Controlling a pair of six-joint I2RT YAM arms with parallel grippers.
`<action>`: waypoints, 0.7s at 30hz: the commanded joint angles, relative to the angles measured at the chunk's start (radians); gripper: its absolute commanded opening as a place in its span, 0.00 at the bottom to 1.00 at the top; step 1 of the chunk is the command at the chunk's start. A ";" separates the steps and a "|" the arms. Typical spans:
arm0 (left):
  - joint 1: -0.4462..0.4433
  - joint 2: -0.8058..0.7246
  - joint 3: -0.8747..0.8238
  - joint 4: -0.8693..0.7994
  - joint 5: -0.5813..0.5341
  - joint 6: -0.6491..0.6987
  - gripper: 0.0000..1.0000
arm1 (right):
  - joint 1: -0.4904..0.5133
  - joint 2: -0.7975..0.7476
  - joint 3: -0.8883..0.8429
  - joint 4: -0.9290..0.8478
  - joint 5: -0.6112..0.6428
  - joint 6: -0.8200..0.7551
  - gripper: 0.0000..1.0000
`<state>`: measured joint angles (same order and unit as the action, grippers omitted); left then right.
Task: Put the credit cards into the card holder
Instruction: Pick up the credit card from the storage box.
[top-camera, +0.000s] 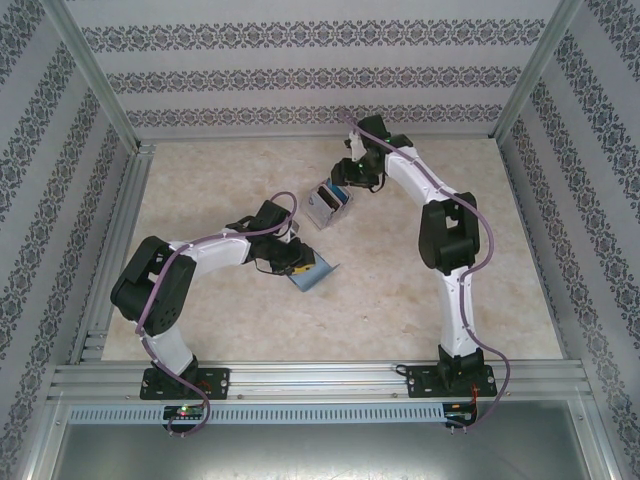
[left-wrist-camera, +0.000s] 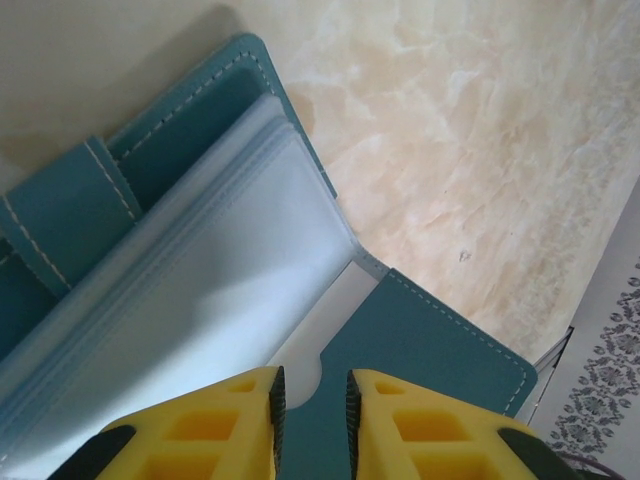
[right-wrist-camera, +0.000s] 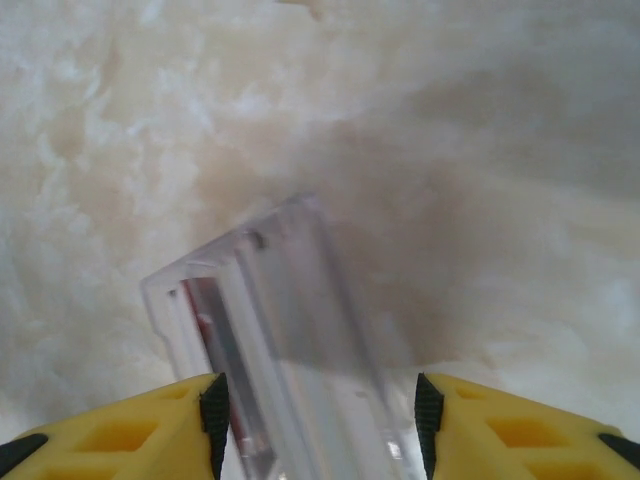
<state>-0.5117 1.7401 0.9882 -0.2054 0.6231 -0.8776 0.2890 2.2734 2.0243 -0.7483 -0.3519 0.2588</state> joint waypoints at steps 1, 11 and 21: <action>-0.022 0.001 0.033 -0.069 -0.028 0.038 0.26 | -0.020 -0.037 -0.005 0.009 0.042 0.012 0.54; -0.034 0.003 0.039 -0.081 -0.032 0.047 0.26 | 0.002 0.056 0.056 -0.047 -0.085 -0.001 0.54; -0.036 -0.001 0.034 -0.077 -0.031 0.044 0.26 | 0.044 0.062 0.096 -0.078 -0.123 -0.021 0.53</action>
<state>-0.5304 1.7401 1.0061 -0.2535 0.5976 -0.8516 0.3126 2.3394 2.0800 -0.8017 -0.4355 0.2546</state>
